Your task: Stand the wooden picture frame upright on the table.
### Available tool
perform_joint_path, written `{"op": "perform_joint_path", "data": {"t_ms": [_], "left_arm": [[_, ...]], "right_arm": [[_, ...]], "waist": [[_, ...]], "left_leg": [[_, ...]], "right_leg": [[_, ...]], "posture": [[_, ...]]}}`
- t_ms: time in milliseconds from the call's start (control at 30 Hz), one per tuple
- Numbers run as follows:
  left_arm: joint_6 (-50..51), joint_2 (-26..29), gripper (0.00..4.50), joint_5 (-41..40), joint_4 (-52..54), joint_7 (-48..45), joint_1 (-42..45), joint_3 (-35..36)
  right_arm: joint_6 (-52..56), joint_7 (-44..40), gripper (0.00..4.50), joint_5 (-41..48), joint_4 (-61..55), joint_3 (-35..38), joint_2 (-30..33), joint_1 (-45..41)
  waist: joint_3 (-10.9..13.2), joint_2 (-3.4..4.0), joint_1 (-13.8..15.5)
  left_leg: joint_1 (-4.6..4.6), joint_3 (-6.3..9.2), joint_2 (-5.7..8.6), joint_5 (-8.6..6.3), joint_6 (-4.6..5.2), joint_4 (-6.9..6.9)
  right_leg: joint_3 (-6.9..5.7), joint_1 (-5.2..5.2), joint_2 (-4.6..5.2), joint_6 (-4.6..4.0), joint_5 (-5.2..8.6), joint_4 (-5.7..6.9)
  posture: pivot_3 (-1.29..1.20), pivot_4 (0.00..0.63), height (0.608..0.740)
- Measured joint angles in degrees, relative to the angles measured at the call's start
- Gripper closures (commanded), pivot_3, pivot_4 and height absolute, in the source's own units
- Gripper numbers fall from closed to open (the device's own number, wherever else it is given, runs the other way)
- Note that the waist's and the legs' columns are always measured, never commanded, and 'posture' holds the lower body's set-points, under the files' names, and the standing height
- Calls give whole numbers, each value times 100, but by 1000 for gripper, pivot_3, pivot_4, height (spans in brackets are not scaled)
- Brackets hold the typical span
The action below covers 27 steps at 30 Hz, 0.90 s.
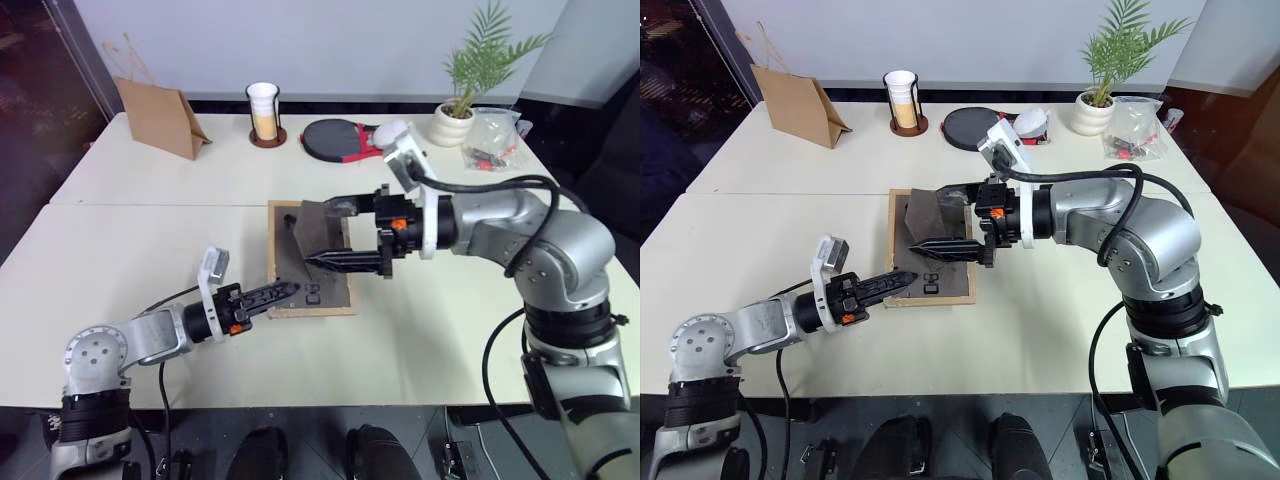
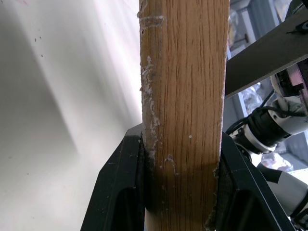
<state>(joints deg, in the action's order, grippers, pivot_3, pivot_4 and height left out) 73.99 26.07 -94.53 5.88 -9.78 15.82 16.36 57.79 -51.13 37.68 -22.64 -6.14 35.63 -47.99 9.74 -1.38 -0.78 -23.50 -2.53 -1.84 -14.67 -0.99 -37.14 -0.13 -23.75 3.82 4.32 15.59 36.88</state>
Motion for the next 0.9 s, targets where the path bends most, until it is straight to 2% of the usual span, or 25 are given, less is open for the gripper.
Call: {"op": "perform_joint_path", "data": {"t_ms": [100, 233, 333, 400, 533, 600, 833, 900], "left_arm": [[-158, 101, 3457, -242, 129, 134, -53, -92], [-298, 228, 3457, -521, 273, 210, -221, -263], [-417, 367, 3457, -648, 277, 247, -275, -375], [-484, 407, 3457, -757, 275, 249, -291, -422], [-596, 500, 3457, -876, 267, 248, -287, -546], [-611, 537, 3457, -889, 243, 246, -286, -600], [-799, 642, 3457, -1053, 195, 135, -266, -630], [-826, 667, 3457, -1070, 197, 117, -287, -639]], "right_arm": [[-816, 58, 46, -787, 102, -301, 385, 101], [-2418, -52, 46, -1982, 517, -523, 1073, 343], [-4745, 99, 46, -3349, 1233, -727, 1556, 666], [-6383, 490, 46, -4236, 1805, -932, 1598, 765], [-8879, 1551, 46, -5579, 2719, -1153, 1278, 806], [-9557, 2144, 46, -6159, 2920, -1174, 960, 797], [-10518, 3468, 46, -7609, 3617, -1365, 159, 471], [-10636, 3663, 554, -7805, 3807, -1435, 36, 347]], "waist": [[1, 2, -2], [2, 3, 10], [2, 3, 12], [3, 4, -10], [4, 5, -32], [4, 5, -26], [5, 4, -3], [5, 4, 1]], "left_leg": [[-1, -2, 1, 0, 0, 1], [-3, -6, 2, 0, 0, 6], [-3, -12, 3, 0, 1, 6], [-2, -21, 1, 0, 2, 3], [3, -25, -3, 5, -4, 2], [3, -24, -3, 24, -37, 2], [5, -24, -1, 29, -46, -6], [7, -22, -1, 29, -46, -6]], "right_leg": [[1, -2, 0, -3, 2, -2], [0, 0, 0, -13, 7, -17], [-1, 8, -7, -13, 7, -32], [3, 10, -15, -11, 6, -37], [4, 10, -29, -2, 1, -33], [3, 9, -34, 7, -3, -31], [3, 14, -32, 7, -3, -24], [2, 17, -29, 6, -3, -24]], "posture": [[0, 150, 740], [0, 150, 740], [0, 150, 740], [0, 150, 740], [0, 150, 740], [0, 150, 740], [0, 150, 740], [0, 150, 740]]}}
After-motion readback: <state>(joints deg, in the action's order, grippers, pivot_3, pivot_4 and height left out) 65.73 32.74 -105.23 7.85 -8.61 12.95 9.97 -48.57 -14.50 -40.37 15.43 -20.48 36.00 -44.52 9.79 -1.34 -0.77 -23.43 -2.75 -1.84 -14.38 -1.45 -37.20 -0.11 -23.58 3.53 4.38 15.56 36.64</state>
